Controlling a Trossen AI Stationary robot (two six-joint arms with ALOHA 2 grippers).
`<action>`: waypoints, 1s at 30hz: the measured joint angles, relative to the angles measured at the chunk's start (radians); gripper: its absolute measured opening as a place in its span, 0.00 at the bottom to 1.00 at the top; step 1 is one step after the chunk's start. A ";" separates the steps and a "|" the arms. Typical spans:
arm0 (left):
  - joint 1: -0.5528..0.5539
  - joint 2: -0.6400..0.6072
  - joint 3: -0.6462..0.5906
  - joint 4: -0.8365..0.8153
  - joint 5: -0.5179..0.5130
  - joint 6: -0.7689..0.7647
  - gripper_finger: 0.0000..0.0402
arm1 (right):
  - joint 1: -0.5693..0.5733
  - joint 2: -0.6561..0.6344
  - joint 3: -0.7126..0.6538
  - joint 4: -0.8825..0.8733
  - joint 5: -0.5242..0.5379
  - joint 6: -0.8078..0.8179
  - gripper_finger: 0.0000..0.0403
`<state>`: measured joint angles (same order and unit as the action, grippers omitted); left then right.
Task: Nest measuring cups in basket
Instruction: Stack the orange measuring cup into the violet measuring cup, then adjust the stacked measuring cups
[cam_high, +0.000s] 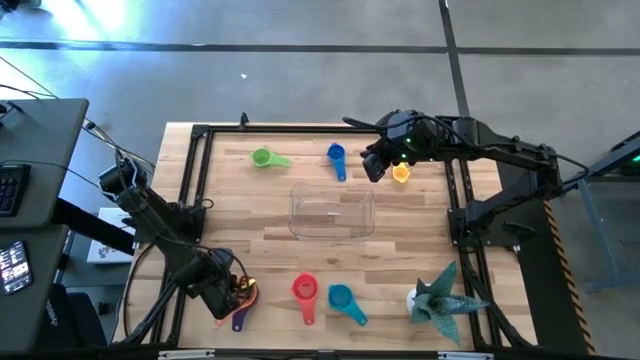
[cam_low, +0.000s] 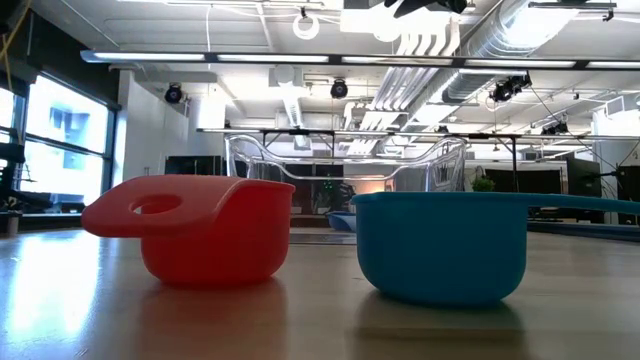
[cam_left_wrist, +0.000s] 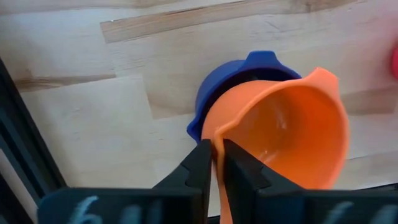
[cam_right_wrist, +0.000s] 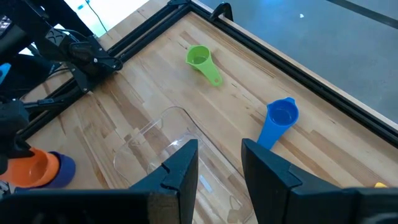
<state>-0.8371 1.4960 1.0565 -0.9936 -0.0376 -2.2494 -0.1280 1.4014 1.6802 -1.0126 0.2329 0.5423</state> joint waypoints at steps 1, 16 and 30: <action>0.001 0.000 0.000 0.000 0.000 0.000 0.08 | 0.000 0.000 0.000 0.000 0.000 0.000 0.28; 0.005 -0.004 0.000 0.023 0.029 0.041 0.21 | 0.000 0.000 0.000 0.000 0.000 0.000 0.28; -0.114 -0.030 0.000 -0.033 0.134 -0.023 0.18 | 0.000 0.000 0.000 0.001 0.007 0.000 0.28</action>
<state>-0.9507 1.4660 1.0565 -1.0265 0.0961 -2.2728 -0.1280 1.4014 1.6802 -1.0120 0.2398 0.5424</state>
